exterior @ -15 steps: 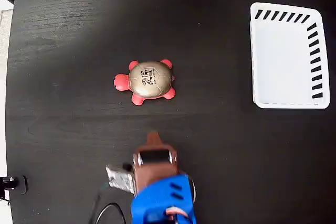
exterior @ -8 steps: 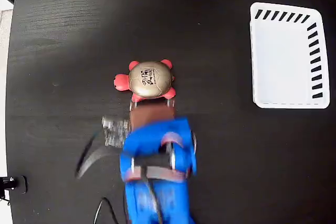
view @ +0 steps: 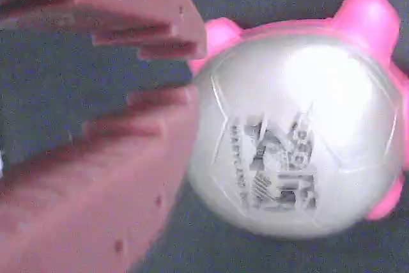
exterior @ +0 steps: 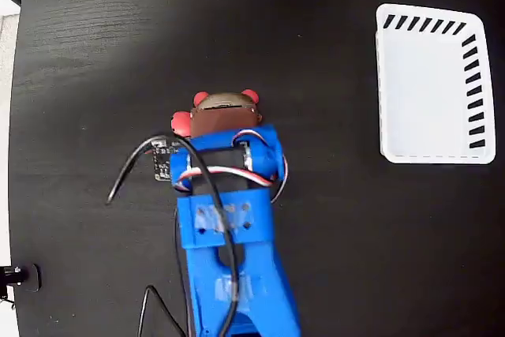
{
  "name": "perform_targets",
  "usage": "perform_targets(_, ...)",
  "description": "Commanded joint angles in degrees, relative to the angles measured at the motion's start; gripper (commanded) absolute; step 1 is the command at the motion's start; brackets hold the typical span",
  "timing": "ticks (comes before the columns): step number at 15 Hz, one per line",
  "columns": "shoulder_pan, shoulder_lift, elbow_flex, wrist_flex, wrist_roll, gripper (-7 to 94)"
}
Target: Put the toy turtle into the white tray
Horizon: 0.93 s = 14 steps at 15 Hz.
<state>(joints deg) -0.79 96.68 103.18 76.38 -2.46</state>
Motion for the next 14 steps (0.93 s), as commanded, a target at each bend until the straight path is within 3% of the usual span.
perform_targets(1, -1.1, 0.6, -4.7, 1.8, -0.9, 25)
perform_targets(10, -0.1, -0.9, -4.3, 4.2, -7.8, 51)
perform_targets(11, -0.1, -1.5, -3.8, 3.8, -8.0, 51)
perform_targets(12, -0.4, -1.8, -3.2, 3.7, -8.1, 59)
perform_targets(14, -1.1, -2.4, -2.9, 3.6, -6.9, 62)
